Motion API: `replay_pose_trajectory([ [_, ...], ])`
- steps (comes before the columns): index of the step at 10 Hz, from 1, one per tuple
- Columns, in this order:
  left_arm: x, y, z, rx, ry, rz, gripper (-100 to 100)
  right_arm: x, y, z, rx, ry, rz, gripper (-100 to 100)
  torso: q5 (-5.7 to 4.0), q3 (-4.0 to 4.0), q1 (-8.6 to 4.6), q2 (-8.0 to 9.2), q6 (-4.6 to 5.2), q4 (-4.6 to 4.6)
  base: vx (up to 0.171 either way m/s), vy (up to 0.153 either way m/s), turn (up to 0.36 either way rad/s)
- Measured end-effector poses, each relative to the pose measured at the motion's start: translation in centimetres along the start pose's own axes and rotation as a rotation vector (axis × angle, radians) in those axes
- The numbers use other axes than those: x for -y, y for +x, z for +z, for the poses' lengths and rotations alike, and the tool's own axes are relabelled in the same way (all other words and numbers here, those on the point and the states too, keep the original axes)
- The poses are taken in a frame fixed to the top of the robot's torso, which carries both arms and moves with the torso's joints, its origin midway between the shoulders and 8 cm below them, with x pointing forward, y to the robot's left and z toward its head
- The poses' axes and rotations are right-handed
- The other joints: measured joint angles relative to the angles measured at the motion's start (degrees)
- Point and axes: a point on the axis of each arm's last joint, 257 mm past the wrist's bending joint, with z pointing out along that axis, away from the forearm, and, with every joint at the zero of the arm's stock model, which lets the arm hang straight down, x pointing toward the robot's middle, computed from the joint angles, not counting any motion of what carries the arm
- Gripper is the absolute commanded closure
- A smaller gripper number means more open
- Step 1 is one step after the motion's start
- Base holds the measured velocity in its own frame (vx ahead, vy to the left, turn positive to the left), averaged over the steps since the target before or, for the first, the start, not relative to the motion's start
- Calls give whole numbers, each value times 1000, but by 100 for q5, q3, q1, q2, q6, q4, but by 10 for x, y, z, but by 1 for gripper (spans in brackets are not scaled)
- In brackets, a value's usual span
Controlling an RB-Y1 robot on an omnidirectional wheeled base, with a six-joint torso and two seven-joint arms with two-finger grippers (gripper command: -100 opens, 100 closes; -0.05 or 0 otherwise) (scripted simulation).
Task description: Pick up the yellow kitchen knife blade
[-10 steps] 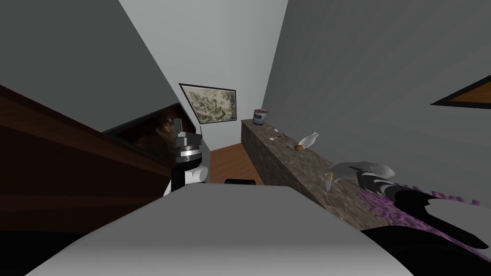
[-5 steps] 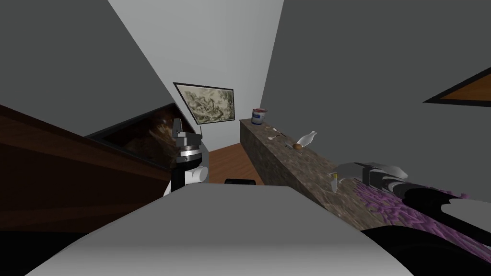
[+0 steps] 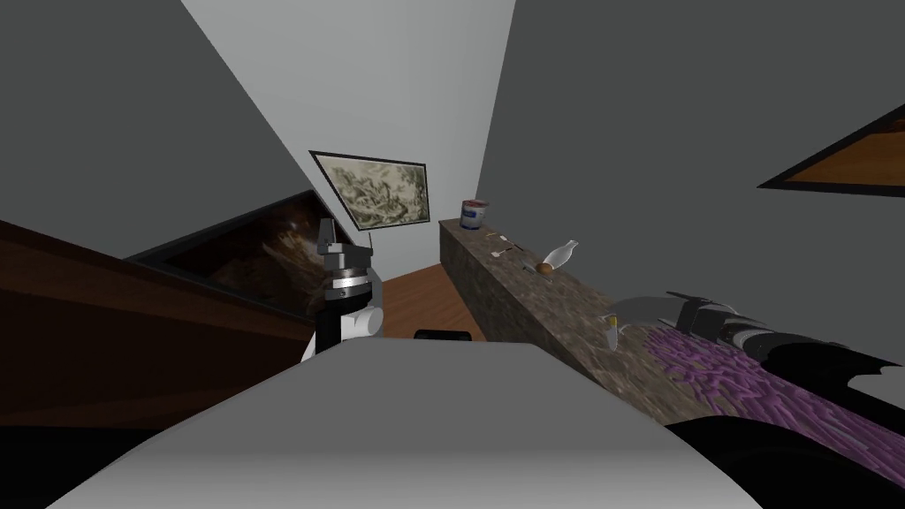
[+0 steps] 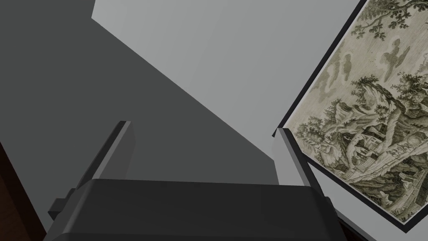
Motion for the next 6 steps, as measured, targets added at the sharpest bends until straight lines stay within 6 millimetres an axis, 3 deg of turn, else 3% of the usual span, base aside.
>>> replay_pose_trajectory([
  [2, 0, 0, 0, 0, 0, 0, 0, 29, 9, -4, -4, 41, 7, -100, -1, 0, -4, -1, 2, 0, 14, -1, -64],
  [5, 0, 0, 0, 0, 0, 0, 0, 43, 7, -6, 10, 84, 79, -100, -1, 0, -1, 1, 0, 0, 0, 0, 0],
  [6, 0, 0, 0, 0, 0, 0, 0, 47, 7, -6, 16, 96, 102, -100, -1, 1, -1, 2, 0, 0, 10, -23, -194],
])
